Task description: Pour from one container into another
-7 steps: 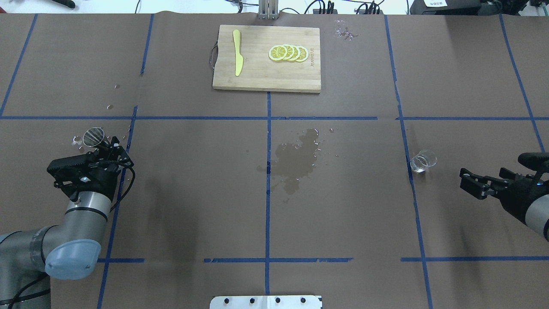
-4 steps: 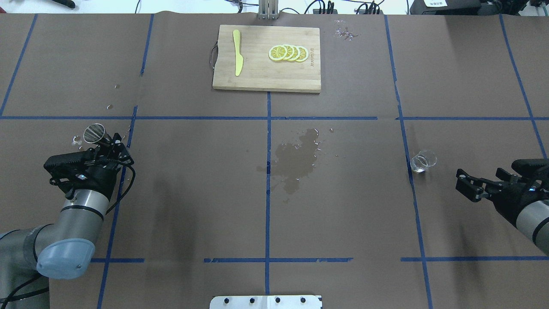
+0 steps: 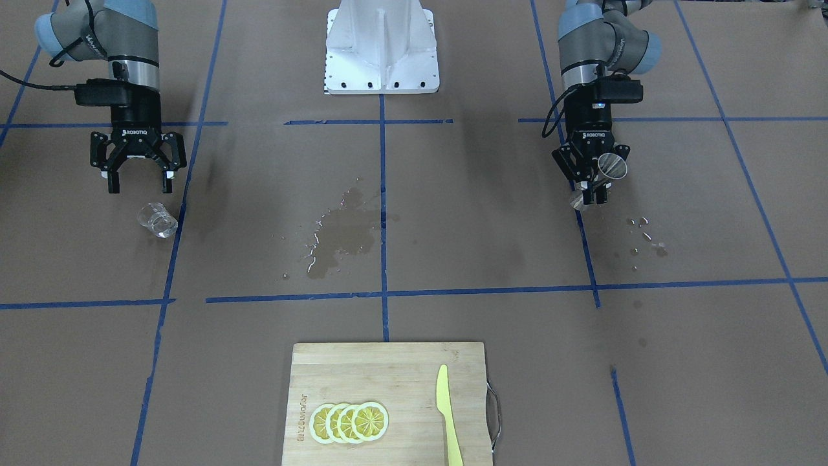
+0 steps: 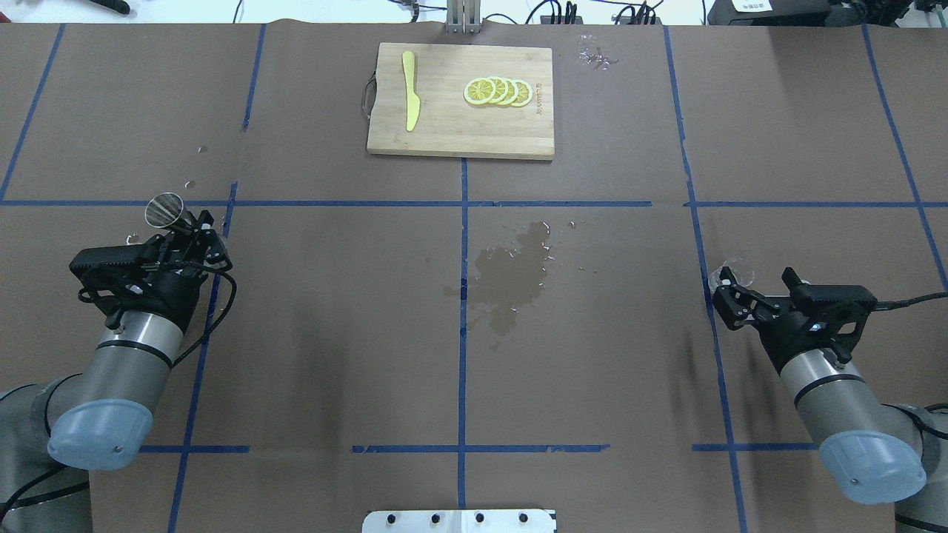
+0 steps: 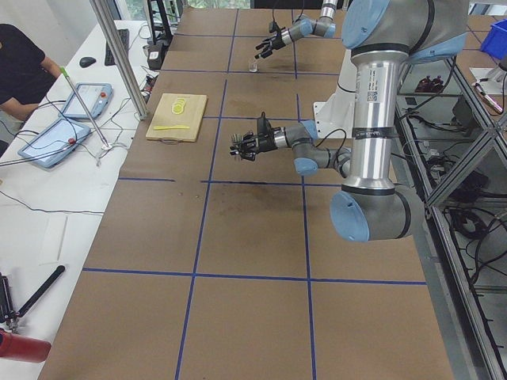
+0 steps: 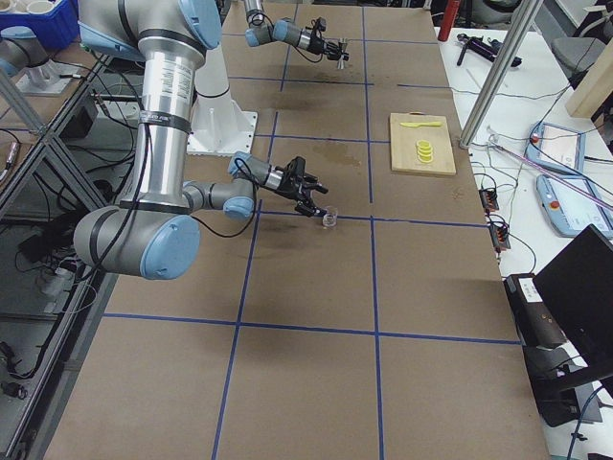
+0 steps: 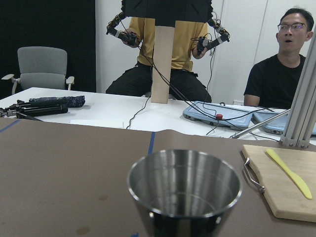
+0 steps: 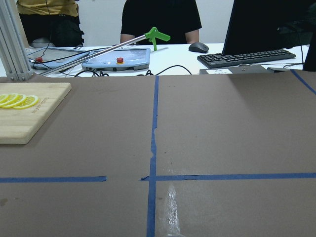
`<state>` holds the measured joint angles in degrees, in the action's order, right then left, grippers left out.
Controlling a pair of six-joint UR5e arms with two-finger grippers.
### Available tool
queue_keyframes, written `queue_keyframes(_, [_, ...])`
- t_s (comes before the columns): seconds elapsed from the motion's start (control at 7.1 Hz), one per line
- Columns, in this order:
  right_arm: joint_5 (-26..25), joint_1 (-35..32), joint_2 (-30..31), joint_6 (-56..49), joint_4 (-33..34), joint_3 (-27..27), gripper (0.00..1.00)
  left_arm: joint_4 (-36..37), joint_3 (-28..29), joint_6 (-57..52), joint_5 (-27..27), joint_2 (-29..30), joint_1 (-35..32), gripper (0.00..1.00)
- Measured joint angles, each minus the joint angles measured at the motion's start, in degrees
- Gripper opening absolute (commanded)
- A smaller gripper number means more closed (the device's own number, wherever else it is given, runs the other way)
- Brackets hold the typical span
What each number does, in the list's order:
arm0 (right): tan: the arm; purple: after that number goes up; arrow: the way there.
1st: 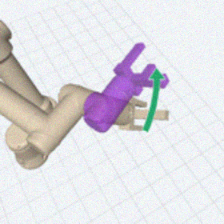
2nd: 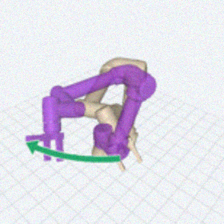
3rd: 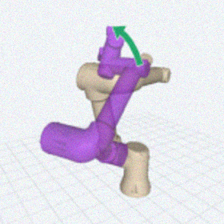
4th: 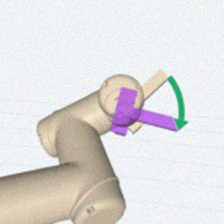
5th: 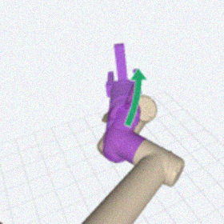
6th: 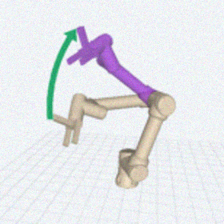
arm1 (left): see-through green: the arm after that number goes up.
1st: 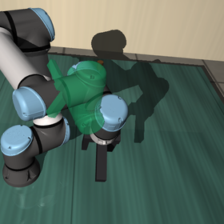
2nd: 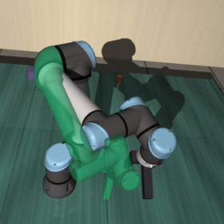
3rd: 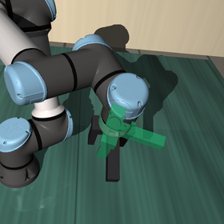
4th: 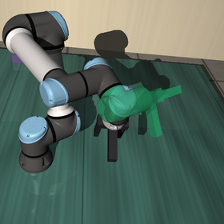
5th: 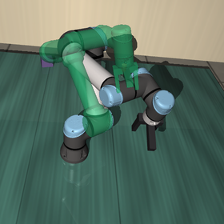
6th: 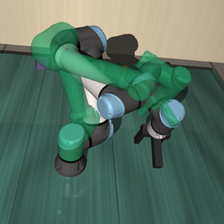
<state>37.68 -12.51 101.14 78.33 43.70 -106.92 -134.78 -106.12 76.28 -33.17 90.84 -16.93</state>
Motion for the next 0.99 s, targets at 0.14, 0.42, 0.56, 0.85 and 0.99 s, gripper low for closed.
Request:
queue_keyframes(0.14, [-0.74,0.03,-1.82,-0.06,-0.1,2.63,0.96,-0.03,0.01,-0.05,-0.31,-0.02,-0.16,0.0])
queue_keyframes(0.42, [-1.88,0.1,-3.38,-0.04,-0.84,6.57,0.96,-0.04,0.03,-0.34,-0.69,-0.05,-0.67,0.0])
queue_keyframes(0.56, [-2.33,0.18,-3.61,-0.03,-1.24,7.99,0.96,-0.04,0.06,-0.45,-0.74,-0.03,-0.77,0.0])
queue_keyframes(0.85, [-2.64,0.22,-5.71,-0.08,-1.55,10.69,0.95,-0.05,0.1,-0.51,-0.76,0.03,-0.82,0.0])
queue_keyframes(0.99, [-2.84,0.22,-6.72,-0.1,-1.58,11.7,0.95,-0.04,0.11,-0.52,-0.76,0.03,-0.82,0.0])
